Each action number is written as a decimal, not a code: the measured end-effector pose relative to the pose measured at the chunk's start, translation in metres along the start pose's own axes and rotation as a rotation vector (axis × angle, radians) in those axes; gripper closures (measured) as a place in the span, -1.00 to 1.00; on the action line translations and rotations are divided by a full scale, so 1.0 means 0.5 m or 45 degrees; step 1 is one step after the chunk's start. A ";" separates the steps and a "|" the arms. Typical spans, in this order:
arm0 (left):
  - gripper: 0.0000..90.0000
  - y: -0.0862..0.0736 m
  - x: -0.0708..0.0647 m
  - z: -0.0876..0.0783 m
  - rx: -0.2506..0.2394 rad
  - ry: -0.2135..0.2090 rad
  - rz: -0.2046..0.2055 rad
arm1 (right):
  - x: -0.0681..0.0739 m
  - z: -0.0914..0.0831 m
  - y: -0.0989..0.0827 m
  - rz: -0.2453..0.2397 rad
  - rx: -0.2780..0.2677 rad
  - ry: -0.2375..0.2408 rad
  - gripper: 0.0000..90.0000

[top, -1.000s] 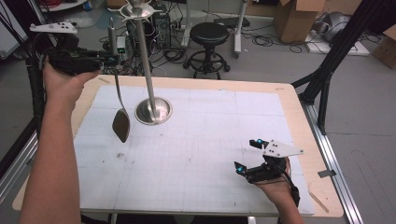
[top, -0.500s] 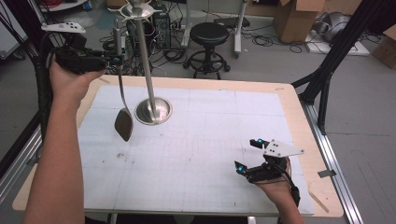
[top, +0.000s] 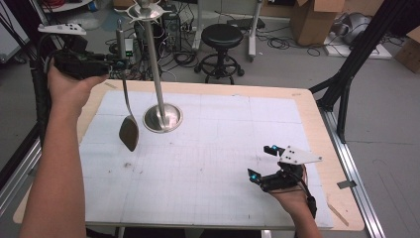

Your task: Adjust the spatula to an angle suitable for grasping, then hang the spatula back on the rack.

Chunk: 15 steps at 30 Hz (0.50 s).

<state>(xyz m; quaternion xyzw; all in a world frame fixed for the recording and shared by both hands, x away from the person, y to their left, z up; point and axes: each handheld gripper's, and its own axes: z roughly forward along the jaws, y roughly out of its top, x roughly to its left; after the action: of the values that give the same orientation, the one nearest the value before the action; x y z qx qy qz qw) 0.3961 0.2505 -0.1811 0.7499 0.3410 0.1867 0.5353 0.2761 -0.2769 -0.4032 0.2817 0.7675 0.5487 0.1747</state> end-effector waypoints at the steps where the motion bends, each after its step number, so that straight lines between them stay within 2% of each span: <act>1: 0.53 0.001 0.000 0.001 -0.005 0.000 -0.004 | -0.002 0.000 0.000 -0.004 -0.008 -0.003 -0.99; 5: 0.53 0.003 0.003 0.006 -0.007 0.008 -0.008 | 0.000 0.000 -0.001 -0.005 0.004 -0.002 -0.99; 9: 0.53 0.006 0.002 0.011 -0.019 -0.016 -0.005 | 0.003 -0.002 -0.001 -0.008 0.006 0.001 -0.99; 15: 0.53 0.006 0.000 0.026 0.007 0.021 -0.008 | 0.004 0.001 -0.001 -0.008 0.009 0.006 -0.99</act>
<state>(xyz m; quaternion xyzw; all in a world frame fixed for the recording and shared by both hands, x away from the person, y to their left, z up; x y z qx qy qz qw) 0.4057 0.2412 -0.1831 0.7487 0.3482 0.1902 0.5310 0.2746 -0.2752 -0.4036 0.2787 0.7708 0.5460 0.1734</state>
